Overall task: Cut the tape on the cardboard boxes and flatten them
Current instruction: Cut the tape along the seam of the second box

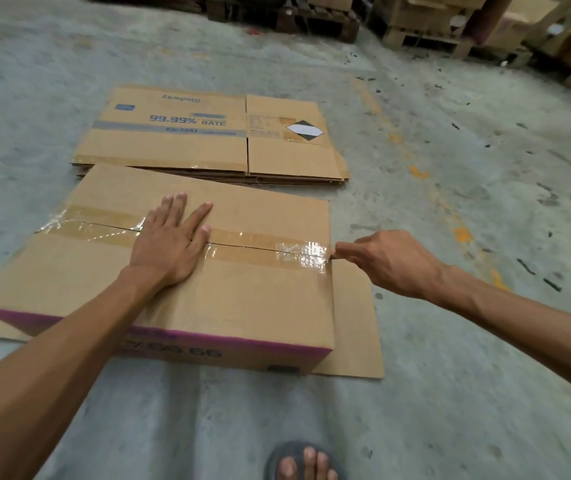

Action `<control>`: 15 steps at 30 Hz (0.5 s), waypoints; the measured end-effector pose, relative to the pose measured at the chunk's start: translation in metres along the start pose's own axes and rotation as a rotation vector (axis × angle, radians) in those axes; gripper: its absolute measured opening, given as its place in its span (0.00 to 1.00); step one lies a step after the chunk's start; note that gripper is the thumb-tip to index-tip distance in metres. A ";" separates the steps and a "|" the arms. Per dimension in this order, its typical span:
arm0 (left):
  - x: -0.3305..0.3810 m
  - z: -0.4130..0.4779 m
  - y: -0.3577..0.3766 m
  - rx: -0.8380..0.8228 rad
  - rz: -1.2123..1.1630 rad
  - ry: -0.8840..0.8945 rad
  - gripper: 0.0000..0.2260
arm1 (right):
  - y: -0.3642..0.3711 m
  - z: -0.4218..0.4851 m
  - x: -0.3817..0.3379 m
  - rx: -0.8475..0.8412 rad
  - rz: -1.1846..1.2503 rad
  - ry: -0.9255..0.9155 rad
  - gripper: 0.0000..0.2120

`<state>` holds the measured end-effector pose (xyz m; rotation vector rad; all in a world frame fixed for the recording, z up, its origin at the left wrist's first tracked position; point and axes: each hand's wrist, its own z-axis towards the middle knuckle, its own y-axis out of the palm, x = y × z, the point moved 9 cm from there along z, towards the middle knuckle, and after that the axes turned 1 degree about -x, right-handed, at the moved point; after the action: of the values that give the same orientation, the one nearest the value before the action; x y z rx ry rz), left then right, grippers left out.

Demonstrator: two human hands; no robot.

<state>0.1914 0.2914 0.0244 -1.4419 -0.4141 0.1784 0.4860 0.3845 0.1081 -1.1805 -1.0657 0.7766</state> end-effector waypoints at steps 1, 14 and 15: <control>0.000 0.000 0.000 0.004 0.004 -0.003 0.24 | 0.001 0.000 0.000 -0.002 -0.016 0.007 0.18; -0.001 -0.011 -0.002 -0.026 -0.011 -0.035 0.23 | 0.006 -0.006 0.002 0.061 -0.022 0.030 0.21; -0.003 -0.014 -0.003 -0.028 -0.013 -0.043 0.23 | 0.006 -0.006 0.002 0.057 -0.035 0.032 0.20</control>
<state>0.1939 0.2775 0.0260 -1.4642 -0.4627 0.1946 0.4928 0.3852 0.1028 -1.1197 -1.0294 0.7538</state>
